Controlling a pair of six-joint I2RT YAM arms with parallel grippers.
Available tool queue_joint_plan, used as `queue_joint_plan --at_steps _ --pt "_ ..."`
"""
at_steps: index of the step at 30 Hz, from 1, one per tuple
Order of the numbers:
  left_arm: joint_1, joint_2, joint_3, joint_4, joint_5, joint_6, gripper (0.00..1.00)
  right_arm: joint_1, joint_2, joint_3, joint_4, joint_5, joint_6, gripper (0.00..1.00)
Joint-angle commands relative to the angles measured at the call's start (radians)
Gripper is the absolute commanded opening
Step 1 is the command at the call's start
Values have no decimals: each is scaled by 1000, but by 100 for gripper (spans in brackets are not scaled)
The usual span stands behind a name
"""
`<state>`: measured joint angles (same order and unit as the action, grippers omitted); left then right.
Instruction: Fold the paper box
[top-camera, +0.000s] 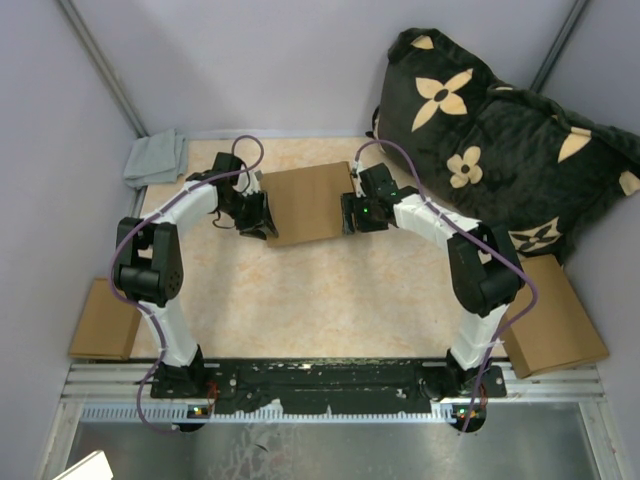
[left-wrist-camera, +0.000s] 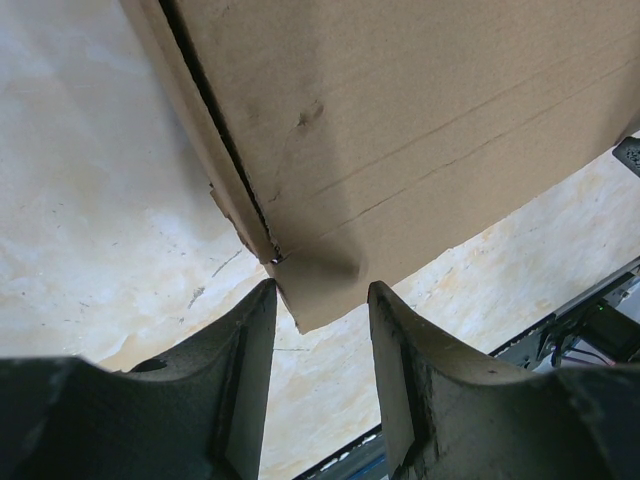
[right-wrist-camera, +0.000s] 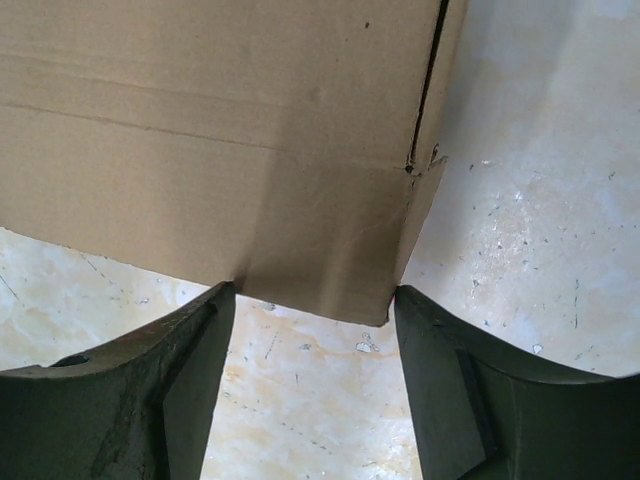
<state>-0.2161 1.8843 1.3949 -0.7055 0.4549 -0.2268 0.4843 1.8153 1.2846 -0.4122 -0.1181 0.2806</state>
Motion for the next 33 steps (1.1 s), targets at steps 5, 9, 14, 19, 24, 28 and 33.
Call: queue_joint_plan --at_steps 5,9,14,19,24,28,33 --pt "-2 -34 16 -9 10 11 48 10 9 57 40 19 -22 67" --pt "-2 -34 21 -11 14 12 48 10 18 78 33 18 -23 67" --pt "-2 -31 21 -10 21 9 48 10 18 93 34 -3 -28 67" --pt "-2 -30 23 -8 28 5 48 10 9 92 23 -17 -34 67" --pt "-2 -30 28 -10 31 5 48 10 2 76 37 7 -32 67" --pt "-2 -28 28 -13 30 8 48 10 23 80 44 22 -29 67" --pt "-2 -28 27 -16 24 12 48 10 44 76 74 30 -16 67"
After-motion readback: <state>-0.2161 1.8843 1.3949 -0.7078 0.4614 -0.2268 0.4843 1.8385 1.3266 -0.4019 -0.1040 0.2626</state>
